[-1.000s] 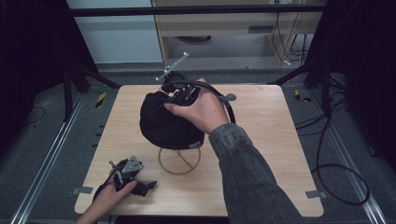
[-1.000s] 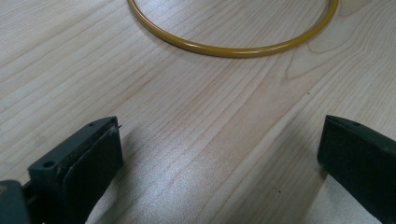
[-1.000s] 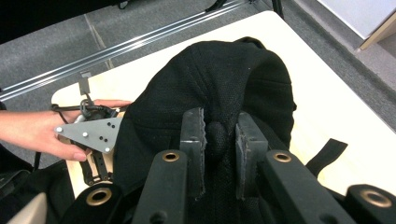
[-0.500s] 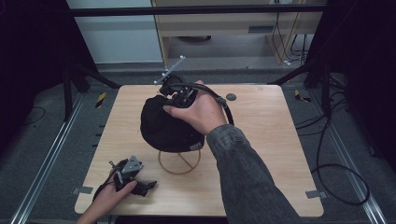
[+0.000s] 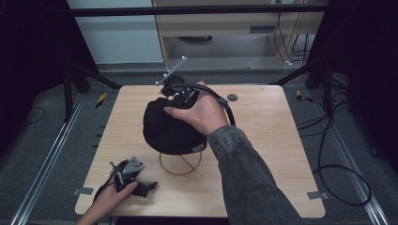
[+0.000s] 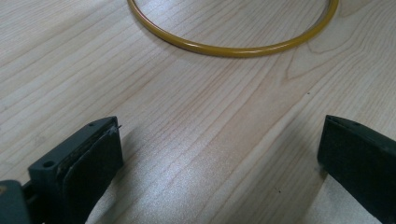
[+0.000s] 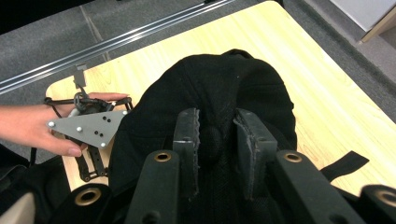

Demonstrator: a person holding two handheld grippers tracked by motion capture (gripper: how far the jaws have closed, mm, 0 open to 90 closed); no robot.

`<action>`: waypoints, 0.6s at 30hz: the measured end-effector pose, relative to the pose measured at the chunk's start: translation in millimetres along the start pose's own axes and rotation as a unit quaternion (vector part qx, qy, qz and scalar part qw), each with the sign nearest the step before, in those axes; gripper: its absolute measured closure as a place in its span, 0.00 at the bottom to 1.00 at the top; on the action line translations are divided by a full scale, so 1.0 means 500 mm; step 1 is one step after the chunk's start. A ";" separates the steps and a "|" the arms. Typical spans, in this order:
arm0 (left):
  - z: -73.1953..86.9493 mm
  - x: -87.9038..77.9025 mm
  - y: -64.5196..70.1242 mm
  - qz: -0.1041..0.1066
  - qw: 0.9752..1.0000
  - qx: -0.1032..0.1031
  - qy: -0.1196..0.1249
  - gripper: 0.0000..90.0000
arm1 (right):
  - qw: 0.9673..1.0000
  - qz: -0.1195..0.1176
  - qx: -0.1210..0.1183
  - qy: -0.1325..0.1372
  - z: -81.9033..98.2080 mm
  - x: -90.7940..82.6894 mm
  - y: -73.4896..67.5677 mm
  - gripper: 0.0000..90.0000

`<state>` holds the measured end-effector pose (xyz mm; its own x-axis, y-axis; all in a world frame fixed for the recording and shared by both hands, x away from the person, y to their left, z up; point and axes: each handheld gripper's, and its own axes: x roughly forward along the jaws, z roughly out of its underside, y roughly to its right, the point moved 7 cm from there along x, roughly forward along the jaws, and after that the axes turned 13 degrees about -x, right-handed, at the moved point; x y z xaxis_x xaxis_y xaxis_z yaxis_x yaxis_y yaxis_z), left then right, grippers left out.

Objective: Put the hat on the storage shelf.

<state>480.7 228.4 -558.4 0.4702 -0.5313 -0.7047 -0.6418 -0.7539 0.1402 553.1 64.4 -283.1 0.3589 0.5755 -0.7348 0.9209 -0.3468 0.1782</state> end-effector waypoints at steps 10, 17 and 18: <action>0.000 0.000 0.000 0.000 1.000 0.000 0.000 0.00 | 1.000 -0.002 0.004 0.003 0.006 -0.003 -0.001 0.72; 0.000 0.000 0.000 0.000 1.000 0.000 0.000 0.00 | 1.000 -0.001 0.002 0.012 0.005 -0.012 -0.005 0.68; 0.000 0.000 0.000 0.000 1.000 0.000 0.000 0.00 | 1.000 -0.001 0.003 0.012 0.005 -0.015 -0.006 0.68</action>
<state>480.7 228.4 -558.4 0.4703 -0.5315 -0.7045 -0.6417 -0.7540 0.1405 547.2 59.2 -279.9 0.3609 0.5942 -0.7188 0.9206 -0.3502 0.1727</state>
